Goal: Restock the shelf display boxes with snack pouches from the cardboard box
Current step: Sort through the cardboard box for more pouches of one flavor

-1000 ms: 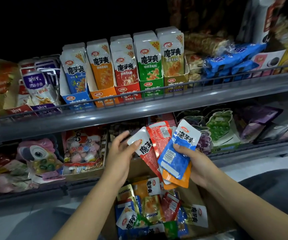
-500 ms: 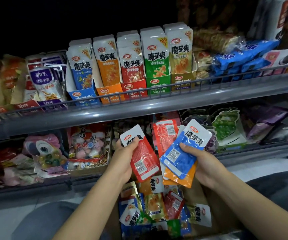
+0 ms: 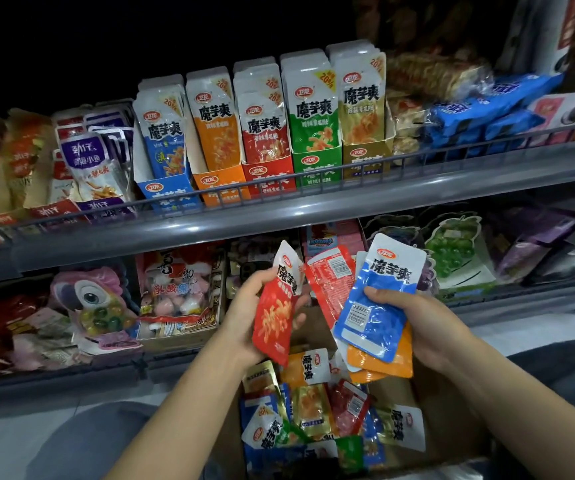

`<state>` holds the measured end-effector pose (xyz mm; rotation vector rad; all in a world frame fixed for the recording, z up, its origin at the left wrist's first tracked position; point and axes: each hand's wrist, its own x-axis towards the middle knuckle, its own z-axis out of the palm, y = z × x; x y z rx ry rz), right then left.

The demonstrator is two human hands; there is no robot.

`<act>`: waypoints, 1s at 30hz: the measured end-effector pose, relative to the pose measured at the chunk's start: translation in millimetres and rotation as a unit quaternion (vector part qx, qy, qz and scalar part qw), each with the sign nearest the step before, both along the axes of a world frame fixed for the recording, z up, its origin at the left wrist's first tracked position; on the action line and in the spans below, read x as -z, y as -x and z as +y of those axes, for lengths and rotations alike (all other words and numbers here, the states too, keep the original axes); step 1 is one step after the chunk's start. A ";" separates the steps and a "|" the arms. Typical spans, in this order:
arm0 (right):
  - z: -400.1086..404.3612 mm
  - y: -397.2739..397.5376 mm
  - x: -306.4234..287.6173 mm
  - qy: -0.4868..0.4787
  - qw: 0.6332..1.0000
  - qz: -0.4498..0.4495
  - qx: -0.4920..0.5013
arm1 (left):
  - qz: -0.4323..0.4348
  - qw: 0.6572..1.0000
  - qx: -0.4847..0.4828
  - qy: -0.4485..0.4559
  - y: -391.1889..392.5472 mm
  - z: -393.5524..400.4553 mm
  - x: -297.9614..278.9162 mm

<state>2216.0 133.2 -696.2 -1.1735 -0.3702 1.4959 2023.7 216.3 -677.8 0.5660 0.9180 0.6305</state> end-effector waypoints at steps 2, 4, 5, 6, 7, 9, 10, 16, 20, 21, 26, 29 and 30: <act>-0.6 -4.4 -2.1 0.004 1.000 -0.009 -0.003 | -0.023 1.000 0.013 0.004 0.8 -1.4 -2.5; -0.9 -7.7 -3.5 0.005 1.000 -0.014 0.002 | -0.012 1.000 0.019 0.007 1.8 -2.8 -4.1; -1.1 -8.1 -4.2 0.003 1.000 -0.012 0.006 | 0.009 1.000 0.025 0.000 1.9 -2.8 -3.0; -1.2 -7.9 -3.8 0.000 1.000 -0.007 0.009 | 0.038 0.999 0.031 -0.013 1.6 -3.0 -1.3; -1.3 -6.7 -3.3 -0.004 1.000 -0.001 0.009 | 0.069 0.997 0.034 -0.031 0.6 -3.7 0.7; -1.6 -2.7 -1.7 -0.011 1.000 0.010 0.004 | 0.107 0.991 0.036 -0.071 -1.9 -6.5 4.9; -1.9 -0.3 -0.9 -0.013 1.000 0.013 -0.002 | 0.113 0.989 0.035 -0.085 -4.1 -8.7 6.5; -4.9 13.6 -2.8 -0.041 0.997 0.015 -0.063 | 0.125 0.984 -0.008 -0.126 -13.5 -15.6 12.1; -2.8 12.7 -0.4 -0.031 0.999 0.026 -0.027 | 0.148 0.982 -0.030 -0.113 -9.4 -12.0 12.8; -2.1 11.9 0.1 -0.029 0.999 0.030 -0.018 | 0.152 0.982 -0.037 -0.108 -8.1 -10.7 13.4; 0.0 6.8 2.5 -0.033 0.998 0.042 0.016 | 0.128 0.988 -0.067 -0.059 -4.6 -4.2 15.1; 1.0 4.6 1.1 -0.034 0.998 0.050 0.024 | 0.090 0.993 -0.071 -0.041 -0.9 0.1 13.5; 1.4 2.7 0.7 -0.037 0.997 0.055 0.030 | 0.071 0.994 -0.066 -0.041 0.5 1.2 11.9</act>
